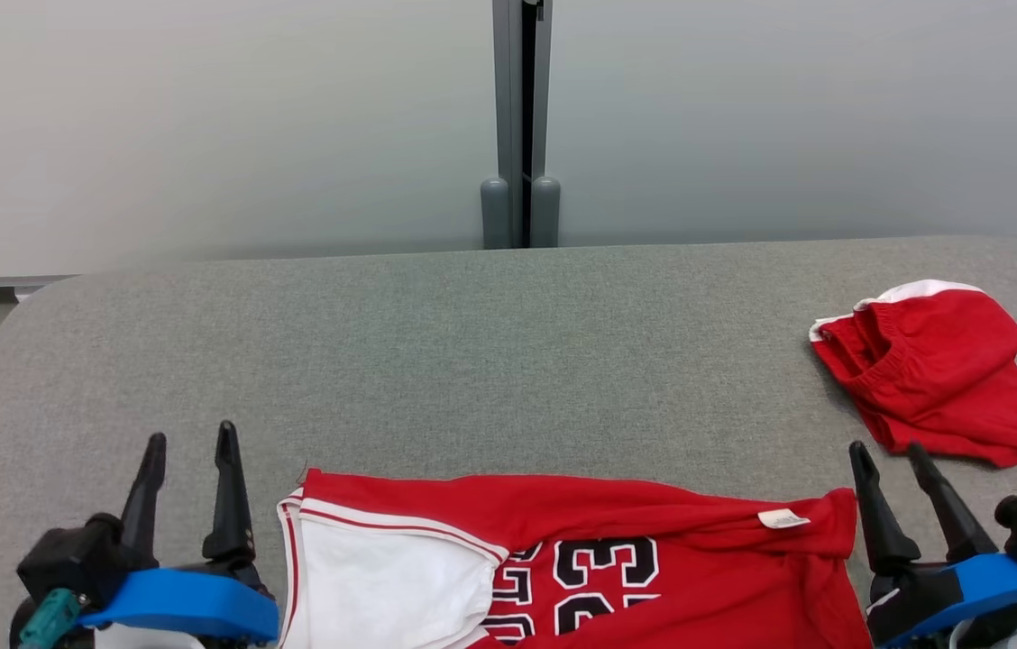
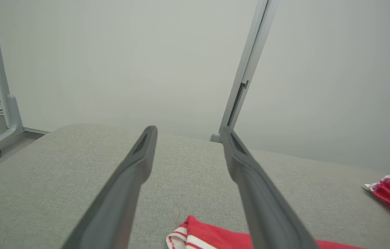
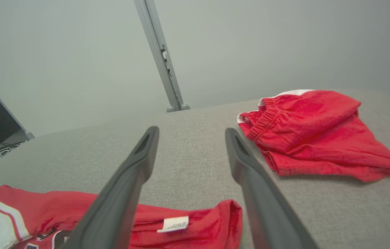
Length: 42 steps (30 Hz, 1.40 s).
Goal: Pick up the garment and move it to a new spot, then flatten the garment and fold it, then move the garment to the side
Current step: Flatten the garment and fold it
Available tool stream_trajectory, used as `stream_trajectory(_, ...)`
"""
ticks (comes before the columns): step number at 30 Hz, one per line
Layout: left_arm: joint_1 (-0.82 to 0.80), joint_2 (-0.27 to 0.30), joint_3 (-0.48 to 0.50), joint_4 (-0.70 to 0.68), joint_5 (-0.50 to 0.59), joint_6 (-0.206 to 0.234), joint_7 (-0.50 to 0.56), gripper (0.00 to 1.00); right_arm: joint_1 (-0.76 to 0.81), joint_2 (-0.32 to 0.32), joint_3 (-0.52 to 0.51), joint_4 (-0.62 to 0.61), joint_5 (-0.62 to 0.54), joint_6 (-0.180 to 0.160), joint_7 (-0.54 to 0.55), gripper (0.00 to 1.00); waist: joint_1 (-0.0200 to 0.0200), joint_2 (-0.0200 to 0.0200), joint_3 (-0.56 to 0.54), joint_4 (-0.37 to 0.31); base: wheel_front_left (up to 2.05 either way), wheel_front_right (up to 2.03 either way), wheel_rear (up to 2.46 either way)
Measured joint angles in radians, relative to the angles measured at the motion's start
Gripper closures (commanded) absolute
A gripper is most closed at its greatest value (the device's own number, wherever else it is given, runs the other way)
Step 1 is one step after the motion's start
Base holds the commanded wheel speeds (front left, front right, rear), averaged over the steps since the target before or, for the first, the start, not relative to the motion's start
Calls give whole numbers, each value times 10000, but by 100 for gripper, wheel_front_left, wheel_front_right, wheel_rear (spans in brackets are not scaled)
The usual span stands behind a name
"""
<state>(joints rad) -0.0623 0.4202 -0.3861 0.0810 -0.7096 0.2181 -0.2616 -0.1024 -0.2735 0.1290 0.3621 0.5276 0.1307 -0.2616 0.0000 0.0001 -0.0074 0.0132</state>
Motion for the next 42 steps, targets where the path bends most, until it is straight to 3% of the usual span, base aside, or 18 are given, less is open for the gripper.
stream_trajectory(6,399,-978,479,456,988,-802,0,0,94,140,146,311,-171,0,0,0,0,0,52,-58,0,0,0)
stream_trajectory(13,221,-1384,995,1093,1603,-1486,0,0,-149,56,418,989,-188,0,426,0,0,0,113,-129,0,0,0)
stream_trajectory(22,145,-1912,1300,1638,2104,-2013,0,0,-736,-81,477,2422,19,0,2460,0,0,0,179,-75,0,0,0)
stream_trajectory(39,-142,-2341,1875,2374,2602,-2591,0,0,-1879,286,347,4470,700,-2,4997,0,-1,-4,456,349,0,0,0)
stream_trajectory(40,-142,-2372,1894,2403,2615,-2600,0,0,-1881,261,431,4414,773,-17,5089,33,-1,-4,461,367,0,0,0)
stream_trajectory(41,-141,-2397,1923,2428,2621,-2621,0,0,-1868,232,493,4358,888,-21,5150,52,-1,-4,469,380,0,0,0)
stream_trajectory(42,-140,-2412,1956,2449,2627,-2635,0,0,-1836,199,556,4265,1011,-33,5168,100,0,-4,475,390,0,0,0)
